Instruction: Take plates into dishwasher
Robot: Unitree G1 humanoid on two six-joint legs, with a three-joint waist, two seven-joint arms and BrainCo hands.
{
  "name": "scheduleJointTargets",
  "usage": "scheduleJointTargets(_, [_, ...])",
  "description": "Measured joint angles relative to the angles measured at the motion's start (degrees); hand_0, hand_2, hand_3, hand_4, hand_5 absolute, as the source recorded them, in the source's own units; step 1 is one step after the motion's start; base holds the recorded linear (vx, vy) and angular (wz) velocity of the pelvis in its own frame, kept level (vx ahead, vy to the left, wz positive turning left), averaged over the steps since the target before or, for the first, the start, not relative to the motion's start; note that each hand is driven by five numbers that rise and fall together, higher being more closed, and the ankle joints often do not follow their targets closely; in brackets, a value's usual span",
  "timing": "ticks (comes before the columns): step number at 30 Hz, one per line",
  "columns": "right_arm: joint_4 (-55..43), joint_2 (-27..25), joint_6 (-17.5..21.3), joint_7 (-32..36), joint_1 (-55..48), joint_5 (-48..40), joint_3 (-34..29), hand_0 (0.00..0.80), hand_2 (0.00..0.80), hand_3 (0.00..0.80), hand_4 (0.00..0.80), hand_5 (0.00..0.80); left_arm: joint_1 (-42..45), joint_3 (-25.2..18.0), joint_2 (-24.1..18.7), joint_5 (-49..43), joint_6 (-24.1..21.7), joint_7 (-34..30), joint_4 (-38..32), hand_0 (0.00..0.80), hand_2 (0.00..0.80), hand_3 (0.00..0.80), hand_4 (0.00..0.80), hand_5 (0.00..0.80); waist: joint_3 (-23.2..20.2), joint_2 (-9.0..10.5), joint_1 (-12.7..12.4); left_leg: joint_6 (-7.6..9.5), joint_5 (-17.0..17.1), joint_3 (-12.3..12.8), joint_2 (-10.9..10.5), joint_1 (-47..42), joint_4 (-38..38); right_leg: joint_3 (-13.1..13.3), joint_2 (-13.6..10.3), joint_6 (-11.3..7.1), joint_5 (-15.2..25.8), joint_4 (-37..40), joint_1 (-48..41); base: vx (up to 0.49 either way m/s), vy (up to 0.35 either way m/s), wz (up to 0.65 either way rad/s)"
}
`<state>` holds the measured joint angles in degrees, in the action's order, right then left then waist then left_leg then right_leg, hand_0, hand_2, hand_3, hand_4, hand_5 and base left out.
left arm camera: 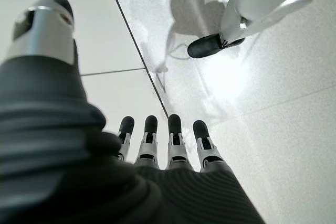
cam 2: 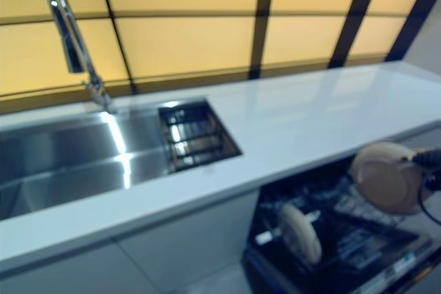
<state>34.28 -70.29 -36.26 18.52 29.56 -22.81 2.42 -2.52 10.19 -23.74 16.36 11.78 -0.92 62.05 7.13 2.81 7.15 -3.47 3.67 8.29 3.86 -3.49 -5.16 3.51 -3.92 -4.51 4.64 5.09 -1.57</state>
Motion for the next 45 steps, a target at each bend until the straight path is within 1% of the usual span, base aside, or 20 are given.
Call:
scheduleJointTargets(2, [-0.67, 0.19, 1.05, 1.35, -2.05, 1.63, -0.13, 0.800, 0.800, 0.800, 0.800, 0.800, 0.01, -0.47, -0.01, -0.02, -0.08, -0.36, 0.01, 0.000, 0.000, 0.000, 0.000, 0.000, 0.15, 0.02, -0.09, 0.02, -0.09, 0.35, -0.14, -0.12, 0.01, 0.18, 0.04, 0.00, 0.00, -0.01, 0.02, -0.017, -0.011, -0.08])
scheduleJointTargets(6, [-3.14, 1.01, 1.97, 2.92, -4.38, 4.18, -0.33, 0.800, 0.800, 0.800, 0.800, 0.800, 0.02, -0.63, -0.05, -1.39, -0.35, -0.77, 0.05, 0.000, 0.000, 0.000, 0.000, 0.000, 0.65, 0.16, 0.00, 0.00, -0.19, 0.82, -0.02, -0.60, -0.02, 0.61, 0.05, -0.01, -0.01, 0.01, -0.18, -0.011, -0.009, -0.07])
scheduleJointTargets(14, [-4.73, 6.39, 2.37, 3.78, -5.77, 5.51, -0.31, 0.800, 0.800, 0.800, 0.800, 0.800, -0.12, -0.64, -0.19, -2.08, -0.74, -0.85, -0.12, 0.000, 0.000, 0.000, 0.000, 0.000, 0.79, -0.06, -0.15, 0.01, -0.38, 0.88, 0.05, -0.77, -0.03, 0.66, -0.03, -0.02, -0.04, 0.02, -0.18, 0.000, 0.000, 0.00])
scheduleJointTargets(21, [-4.89, 11.42, 2.68, 3.43, -5.92, 6.43, 0.29, 0.800, 0.800, 0.800, 0.800, 0.800, -0.16, -0.64, -1.05, -2.10, 0.33, -1.83, -0.60, 0.000, 0.000, 0.000, 0.000, 0.000, 1.07, -0.57, -0.24, 0.02, -0.37, 0.86, 0.03, -0.76, -0.03, 0.64, -0.03, -0.02, -0.04, 0.02, -0.25, 0.000, 0.000, 0.00])
scheduleJointTargets(23, [-4.90, 11.64, 2.71, 3.30, -6.02, 6.45, 0.49, 0.800, 0.800, 0.800, 0.800, 0.800, -0.23, -0.64, -1.25, -2.10, 0.40, -1.96, -0.87, 0.000, 0.000, 0.000, 0.000, 0.000, 1.21, -0.91, -0.27, 0.03, -0.37, 0.84, -0.03, -0.76, -0.03, 0.64, -0.09, -0.03, -0.03, 0.02, -0.27, 0.000, 0.000, 0.00])
scheduleJointTargets(31, [-4.92, 15.65, 3.47, 0.18, -6.03, 9.50, 0.95, 0.800, 0.800, 0.800, 0.800, 0.800, -0.65, -0.62, -1.30, -2.05, 1.38, -1.92, -3.48, 0.000, 0.000, 0.000, 0.000, 0.000, 1.27, -1.35, -0.36, 0.04, -0.36, 0.83, -0.02, -0.77, -0.02, 0.63, -0.09, -0.03, -0.03, 0.02, -0.24, 0.000, 0.000, 0.00])
scheduleJointTargets(33, [-4.91, 15.95, 3.50, -1.04, -6.03, 10.02, 2.62, 0.800, 0.800, 0.800, 0.800, 0.800, -0.79, -0.62, -1.29, -1.93, 1.41, -1.79, -4.76, 0.000, 0.000, 0.000, 0.000, 0.000, 1.38, -1.55, -0.51, 0.02, -0.35, 0.83, -0.02, -0.77, -0.02, 0.63, -0.10, -0.02, -0.03, 0.02, -0.26, 0.000, 0.000, 0.00])
scheduleJointTargets(39, [-3.75, 16.89, 3.88, -4.57, -6.01, 12.18, 3.52, 0.800, 0.800, 0.800, 0.800, 0.800, -2.18, -0.75, -1.28, 1.47, 1.65, -0.45, -5.05, 0.000, 0.000, 0.000, 0.000, 0.000, 1.71, -2.43, -1.33, -0.01, -0.31, 0.80, 0.01, -0.76, 0.00, 0.59, -0.08, -0.02, -0.02, 0.02, -0.33, 0.000, 0.000, 0.00])
scheduleJointTargets(41, [-3.29, 16.99, 4.07, -6.53, -6.01, 12.78, 4.53, 0.800, 0.800, 0.800, 0.800, 0.800, -2.36, -1.54, -1.27, 1.48, 2.00, -0.01, -5.23, 0.000, 0.000, 0.000, 0.000, 0.000, 1.74, -2.77, -1.66, -0.05, -0.28, 0.75, 0.01, -0.76, 0.00, 0.55, -0.08, -0.02, -0.02, 0.02, -0.35, 0.000, 0.000, 0.00])
scheduleJointTargets(45, [-1.30, 18.88, 4.53, -9.71, -5.57, 13.15, 5.23, 0.800, 0.800, 0.800, 0.800, 0.800, -2.43, -2.46, -1.31, 2.72, 2.68, 1.08, -5.77, 0.000, 0.000, 0.000, 0.000, 0.000, 1.87, -3.06, -1.85, -0.12, -0.13, 0.62, -0.04, -0.66, 0.11, 0.46, -0.14, -0.02, -0.02, 0.03, -0.31, -0.035, -0.021, 0.02])
